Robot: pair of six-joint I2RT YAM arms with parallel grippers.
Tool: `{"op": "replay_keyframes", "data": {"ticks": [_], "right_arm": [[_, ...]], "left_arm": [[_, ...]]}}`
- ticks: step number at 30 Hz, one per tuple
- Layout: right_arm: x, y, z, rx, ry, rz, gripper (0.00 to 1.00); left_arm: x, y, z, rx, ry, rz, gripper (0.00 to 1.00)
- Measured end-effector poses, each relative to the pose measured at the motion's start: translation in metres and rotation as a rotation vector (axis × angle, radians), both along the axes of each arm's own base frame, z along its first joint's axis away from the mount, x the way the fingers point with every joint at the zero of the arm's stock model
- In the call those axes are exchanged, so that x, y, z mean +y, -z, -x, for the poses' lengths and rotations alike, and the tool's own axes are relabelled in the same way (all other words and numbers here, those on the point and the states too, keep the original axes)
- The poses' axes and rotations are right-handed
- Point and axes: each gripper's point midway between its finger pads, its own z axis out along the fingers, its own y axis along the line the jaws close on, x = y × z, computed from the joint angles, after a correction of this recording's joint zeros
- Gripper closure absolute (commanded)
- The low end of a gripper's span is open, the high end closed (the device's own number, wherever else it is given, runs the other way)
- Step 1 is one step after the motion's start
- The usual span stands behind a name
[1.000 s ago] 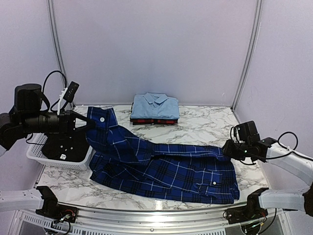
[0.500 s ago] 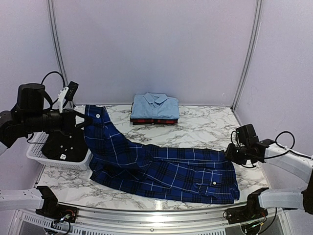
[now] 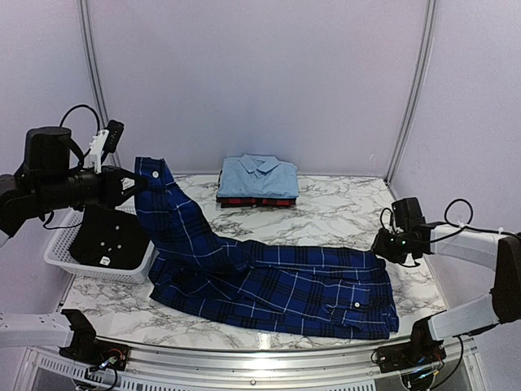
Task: Fold and stack the long sleeve shirts
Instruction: Fold the 1/3-folded shirt at the center of the board.
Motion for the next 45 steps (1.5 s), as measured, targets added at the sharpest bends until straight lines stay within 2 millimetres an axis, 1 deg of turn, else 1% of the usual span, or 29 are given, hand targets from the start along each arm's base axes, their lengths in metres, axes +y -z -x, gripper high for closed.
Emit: {"op": "replay_keyframes", "data": {"ticks": [4,10,14,18,19,21,23,28,29,31,34,41,45], "right_arm": [[0.0,0.014,-0.007,0.026,-0.008,0.0,0.64],[-0.007,0.027,-0.017,0.032,0.01,-0.024,0.67],[-0.003,0.034,-0.021,0.039,-0.001,-0.051,0.69],[0.002,0.034,-0.024,0.029,-0.018,-0.077,0.69],[0.003,0.034,-0.025,0.024,-0.021,-0.083,0.7],[0.006,0.032,-0.028,0.014,-0.028,-0.094,0.78],[0.008,0.031,-0.029,0.006,-0.034,-0.107,0.83],[0.011,0.036,-0.029,0.018,-0.044,-0.124,0.98],[0.011,0.036,-0.029,0.019,-0.043,-0.126,1.0],[0.011,0.036,-0.029,0.02,-0.043,-0.124,1.0],[0.006,0.036,-0.028,0.023,-0.027,-0.109,1.0],[-0.021,0.022,-0.023,0.0,0.045,-0.015,1.0],[-0.033,0.022,-0.02,0.01,0.073,0.02,0.99]], "left_arm": [[-0.001,0.004,-0.003,0.009,-0.001,-0.018,1.0],[-0.002,0.002,-0.004,0.01,0.0,-0.023,1.0],[-0.002,0.0,-0.005,0.009,0.001,-0.024,1.0],[-0.003,0.001,-0.006,0.014,0.001,-0.029,1.0],[-0.003,0.002,-0.006,0.016,0.001,-0.03,1.0],[-0.004,0.003,-0.007,0.019,0.001,-0.033,1.0],[-0.005,0.005,-0.008,0.023,0.001,-0.036,1.0],[-0.005,0.003,-0.01,0.023,-0.002,-0.038,1.0],[-0.005,0.001,-0.01,0.02,-0.004,-0.037,1.0],[-0.004,-0.001,-0.01,0.014,-0.007,-0.035,1.0],[-0.004,-0.005,-0.01,0.006,-0.008,-0.031,1.0],[-0.004,-0.01,-0.012,-0.009,-0.009,-0.039,1.0],[-0.002,-0.01,-0.013,-0.014,-0.016,-0.051,1.0]]}}
